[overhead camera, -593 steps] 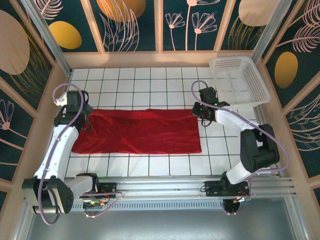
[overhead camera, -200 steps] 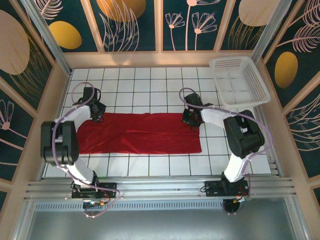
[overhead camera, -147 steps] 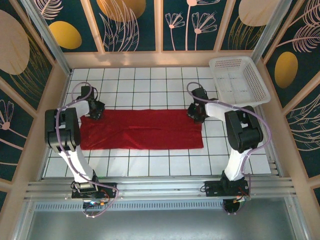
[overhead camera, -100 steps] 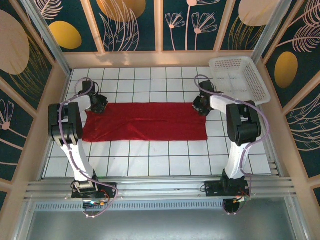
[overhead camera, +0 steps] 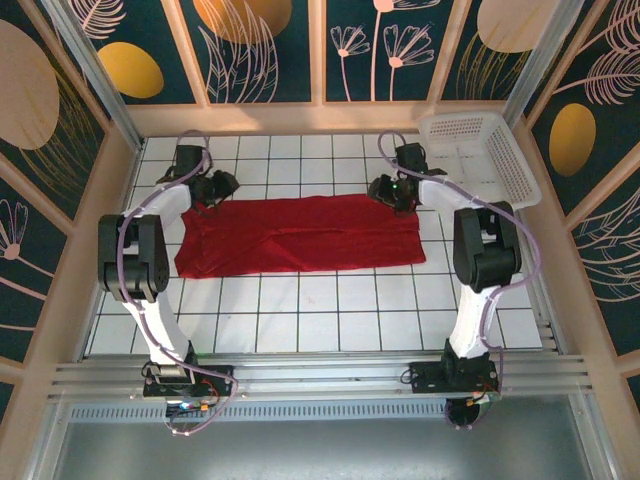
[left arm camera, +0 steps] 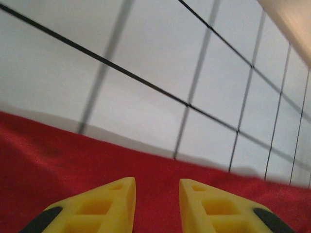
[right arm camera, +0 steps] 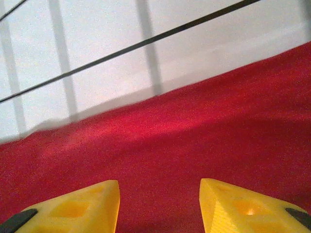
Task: Fold and stack the t-shirts
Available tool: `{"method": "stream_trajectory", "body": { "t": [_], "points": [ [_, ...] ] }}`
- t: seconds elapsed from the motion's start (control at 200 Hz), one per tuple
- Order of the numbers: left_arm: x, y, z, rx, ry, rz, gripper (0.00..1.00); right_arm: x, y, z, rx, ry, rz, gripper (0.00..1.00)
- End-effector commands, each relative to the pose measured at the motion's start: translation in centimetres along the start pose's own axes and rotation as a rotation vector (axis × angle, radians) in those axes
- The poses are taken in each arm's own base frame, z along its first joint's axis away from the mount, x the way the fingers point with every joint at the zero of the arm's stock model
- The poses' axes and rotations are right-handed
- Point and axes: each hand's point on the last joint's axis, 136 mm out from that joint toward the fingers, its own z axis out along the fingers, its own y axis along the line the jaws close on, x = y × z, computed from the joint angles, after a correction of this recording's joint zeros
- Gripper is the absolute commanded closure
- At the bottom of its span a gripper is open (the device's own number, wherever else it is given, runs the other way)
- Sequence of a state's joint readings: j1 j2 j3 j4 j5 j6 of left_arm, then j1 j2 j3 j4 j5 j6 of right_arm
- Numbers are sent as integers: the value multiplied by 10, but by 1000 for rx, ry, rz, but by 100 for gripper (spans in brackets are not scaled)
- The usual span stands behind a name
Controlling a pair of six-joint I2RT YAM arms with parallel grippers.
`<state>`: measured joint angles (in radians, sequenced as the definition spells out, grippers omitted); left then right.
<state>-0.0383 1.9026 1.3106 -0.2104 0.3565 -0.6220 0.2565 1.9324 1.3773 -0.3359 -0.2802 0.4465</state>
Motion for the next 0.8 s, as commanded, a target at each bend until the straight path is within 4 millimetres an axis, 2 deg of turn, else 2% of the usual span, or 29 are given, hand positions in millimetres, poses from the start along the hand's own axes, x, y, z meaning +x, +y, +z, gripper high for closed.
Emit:
{"method": "stream_trajectory", "body": {
  "t": [0.0, 0.065, 0.19, 0.505, 0.626, 0.796],
  "points": [
    [46, 12, 17, -13, 152, 167, 71, 19, 43, -23, -184, 42, -59, 51],
    [50, 18, 20, -32, 160, 189, 71, 27, 50, -29, -206, 53, -66, 51],
    [59, 23, 25, -36, 193, 206, 69, 34, 52, -34, -212, 62, -44, 51],
    [84, 35, 33, -59, 254, 232, 65, 42, 55, -33, -209, 73, -36, 51],
    [91, 37, 35, -67, 264, 239, 66, 43, 59, -31, -214, 77, -38, 51],
    [90, 29, 29, -62, 237, 245, 73, 44, 60, -29, -210, 82, -39, 51]
  ]
}}
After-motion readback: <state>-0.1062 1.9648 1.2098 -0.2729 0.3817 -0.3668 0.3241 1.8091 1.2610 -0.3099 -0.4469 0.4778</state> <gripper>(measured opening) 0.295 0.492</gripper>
